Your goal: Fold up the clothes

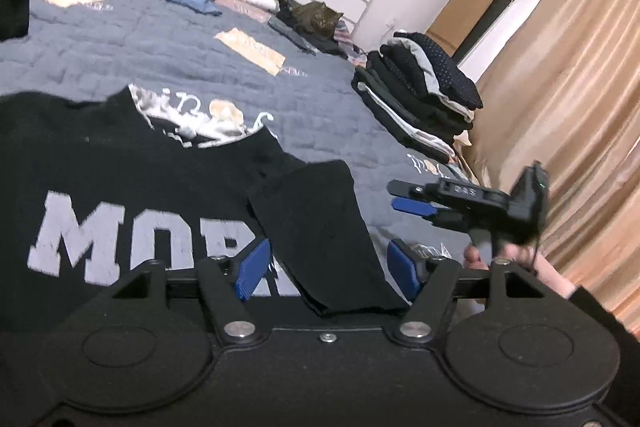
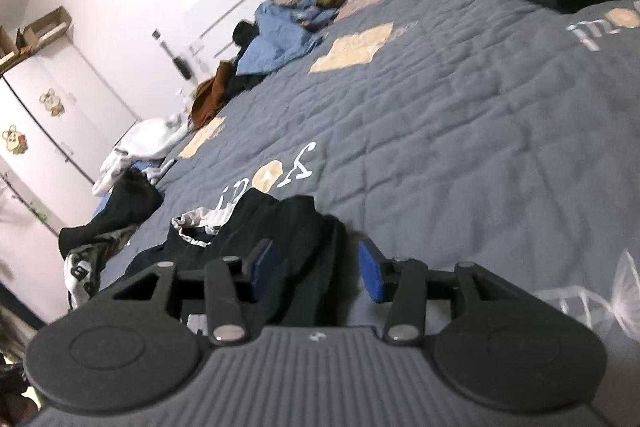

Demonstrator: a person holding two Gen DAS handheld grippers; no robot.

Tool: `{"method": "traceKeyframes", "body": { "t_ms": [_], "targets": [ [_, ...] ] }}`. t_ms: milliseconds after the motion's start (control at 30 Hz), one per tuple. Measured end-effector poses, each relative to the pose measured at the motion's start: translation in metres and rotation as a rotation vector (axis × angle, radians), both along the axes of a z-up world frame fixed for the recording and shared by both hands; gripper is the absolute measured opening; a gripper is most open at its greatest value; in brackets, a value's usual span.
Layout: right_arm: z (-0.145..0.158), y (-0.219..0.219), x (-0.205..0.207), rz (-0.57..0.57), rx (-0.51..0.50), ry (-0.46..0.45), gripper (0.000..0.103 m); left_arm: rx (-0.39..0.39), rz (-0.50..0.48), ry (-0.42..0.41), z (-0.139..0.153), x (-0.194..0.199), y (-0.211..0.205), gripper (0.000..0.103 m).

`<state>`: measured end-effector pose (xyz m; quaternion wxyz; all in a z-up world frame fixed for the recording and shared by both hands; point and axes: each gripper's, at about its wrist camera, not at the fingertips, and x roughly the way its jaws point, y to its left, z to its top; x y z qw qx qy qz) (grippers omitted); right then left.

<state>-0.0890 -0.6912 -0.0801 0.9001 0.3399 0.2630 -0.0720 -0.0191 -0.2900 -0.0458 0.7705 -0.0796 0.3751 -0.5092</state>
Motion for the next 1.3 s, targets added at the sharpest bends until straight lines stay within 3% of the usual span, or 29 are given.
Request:
{"method": "traceKeyframes", "body": {
  "t_ms": [300,533,600,633,667,967,1100,1300],
  "targets": [
    [-0.013,0.001,0.052,0.130,-0.096,0.066,0.051,-0.003,0.045,0.025,-0.003,0.016,0.005,0.065],
    [-0.030,0.002,0.067,0.143,-0.019,0.100,0.052,-0.011,0.071,0.042,-0.003,0.022,0.010,0.065],
    [-0.031,0.005,0.067,0.122,-0.018,0.101,0.041,-0.014,0.075,0.043,-0.003,0.023,0.011,0.065],
    [-0.031,0.005,0.066,0.109,-0.018,0.104,0.018,-0.014,0.079,0.045,-0.003,0.023,0.011,0.065],
    [-0.031,0.004,0.064,0.092,-0.020,0.110,0.006,-0.012,0.083,0.046,-0.003,0.023,0.012,0.065],
    [-0.030,-0.007,0.040,-0.057,-0.037,0.162,0.007,-0.024,0.094,0.048,0.000,0.025,0.015,0.065],
    [-0.043,-0.009,0.042,-0.081,-0.040,0.222,0.008,-0.023,0.094,0.054,-0.001,0.027,0.017,0.065],
    [-0.012,-0.018,0.025,-0.083,-0.049,0.161,0.013,-0.028,0.093,0.059,0.000,0.028,0.019,0.065]
  ]
}}
